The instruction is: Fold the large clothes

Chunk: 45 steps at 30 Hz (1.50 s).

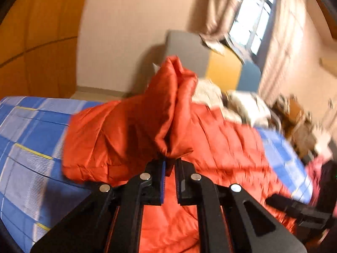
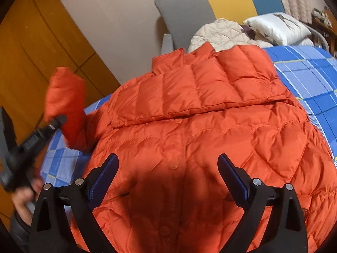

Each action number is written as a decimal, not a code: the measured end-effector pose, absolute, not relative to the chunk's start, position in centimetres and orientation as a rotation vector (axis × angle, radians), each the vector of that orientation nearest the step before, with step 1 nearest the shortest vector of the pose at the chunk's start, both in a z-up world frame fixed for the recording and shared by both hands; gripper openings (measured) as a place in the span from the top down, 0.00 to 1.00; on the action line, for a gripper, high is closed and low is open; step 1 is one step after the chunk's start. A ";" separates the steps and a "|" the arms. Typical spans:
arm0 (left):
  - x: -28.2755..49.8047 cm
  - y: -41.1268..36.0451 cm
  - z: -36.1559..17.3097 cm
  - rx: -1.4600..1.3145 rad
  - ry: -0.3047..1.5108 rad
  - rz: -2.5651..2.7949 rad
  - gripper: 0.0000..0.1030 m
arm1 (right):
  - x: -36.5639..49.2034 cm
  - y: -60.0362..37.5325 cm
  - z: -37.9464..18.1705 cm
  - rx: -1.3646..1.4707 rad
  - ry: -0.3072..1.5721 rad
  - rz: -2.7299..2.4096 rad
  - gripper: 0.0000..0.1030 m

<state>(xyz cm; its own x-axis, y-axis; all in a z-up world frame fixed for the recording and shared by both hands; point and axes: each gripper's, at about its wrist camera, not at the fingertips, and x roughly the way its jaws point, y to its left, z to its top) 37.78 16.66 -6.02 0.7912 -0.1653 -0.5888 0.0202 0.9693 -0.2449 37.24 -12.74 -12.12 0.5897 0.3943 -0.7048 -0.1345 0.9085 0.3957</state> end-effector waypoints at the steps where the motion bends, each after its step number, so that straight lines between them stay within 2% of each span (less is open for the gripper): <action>1: 38.1 15.7 -6.5 -0.212 0.668 -0.113 0.93 | 37.5 -13.1 -12.1 0.327 0.892 0.318 0.08; 6: 39.4 13.5 -9.8 -0.165 0.742 -0.135 0.90 | 39.3 -13.6 -12.1 0.396 0.918 0.395 0.11; 13: 37.7 12.3 -11.2 -0.150 0.757 -0.160 0.84 | 43.8 -10.7 -12.0 0.545 1.001 0.603 0.11; 18: 37.6 12.1 -11.7 -0.150 0.757 -0.164 0.83 | 46.8 -6.3 -12.8 0.582 1.075 0.693 0.16; 21: 37.3 11.9 -11.8 -0.146 0.753 -0.169 0.80 | 48.1 -3.6 -13.3 0.557 1.115 0.704 0.25; 22: 37.3 11.8 -11.8 -0.148 0.751 -0.175 0.75 | 48.4 -2.7 -13.4 0.541 1.126 0.710 0.33; 23: 37.0 11.7 -11.7 -0.145 0.744 -0.179 0.71 | 48.6 -2.1 -13.5 0.516 1.132 0.703 0.46; 24: 36.9 11.8 -11.5 -0.144 0.738 -0.176 0.59 | 48.7 -1.2 -13.5 0.460 1.138 0.678 0.57; 25: 36.4 12.1 -11.3 -0.158 0.727 -0.174 0.48 | 48.7 -0.7 -13.3 0.431 1.138 0.672 0.76; 26: 36.0 12.4 -11.1 -0.173 0.716 -0.171 0.45 | 48.5 -0.3 -13.0 0.392 1.129 0.662 0.86; 27: 35.3 12.9 -10.8 -0.190 0.703 -0.161 0.42 | 48.5 -0.1 -12.7 0.368 1.114 0.654 0.87; 28: 34.6 13.7 -10.5 -0.208 0.696 -0.144 0.42 | 48.4 0.0 -12.1 0.348 1.095 0.651 0.91; 35: 31.8 19.6 -11.2 -0.347 0.715 0.041 0.39 | 47.8 -1.4 -7.6 0.331 0.964 0.643 0.93; 45: 34.4 23.0 -13.2 -0.414 0.819 0.218 0.38 | 49.8 -5.8 -2.9 0.391 0.837 0.595 0.93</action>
